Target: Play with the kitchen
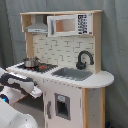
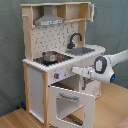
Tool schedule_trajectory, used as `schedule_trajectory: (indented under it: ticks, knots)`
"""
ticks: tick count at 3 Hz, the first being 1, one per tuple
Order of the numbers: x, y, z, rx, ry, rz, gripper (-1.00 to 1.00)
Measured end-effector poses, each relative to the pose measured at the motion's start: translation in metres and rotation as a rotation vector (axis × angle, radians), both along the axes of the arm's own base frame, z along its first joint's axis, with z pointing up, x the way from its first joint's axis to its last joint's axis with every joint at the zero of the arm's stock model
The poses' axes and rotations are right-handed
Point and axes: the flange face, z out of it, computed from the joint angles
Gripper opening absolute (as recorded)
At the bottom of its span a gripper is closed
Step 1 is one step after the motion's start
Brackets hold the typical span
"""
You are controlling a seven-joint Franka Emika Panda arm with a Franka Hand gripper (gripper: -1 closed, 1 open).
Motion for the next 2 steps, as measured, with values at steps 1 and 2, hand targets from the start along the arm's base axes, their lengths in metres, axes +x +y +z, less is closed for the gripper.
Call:
schedule_trajectory:
  ticks: [1, 2]
  knots:
    - [0.0, 0.0, 0.0008, 0.111, 0.02, -0.006, -1.0]
    - [0.0, 0.0, 0.0015, 0.212, 0.038, -0.011, -1.0]
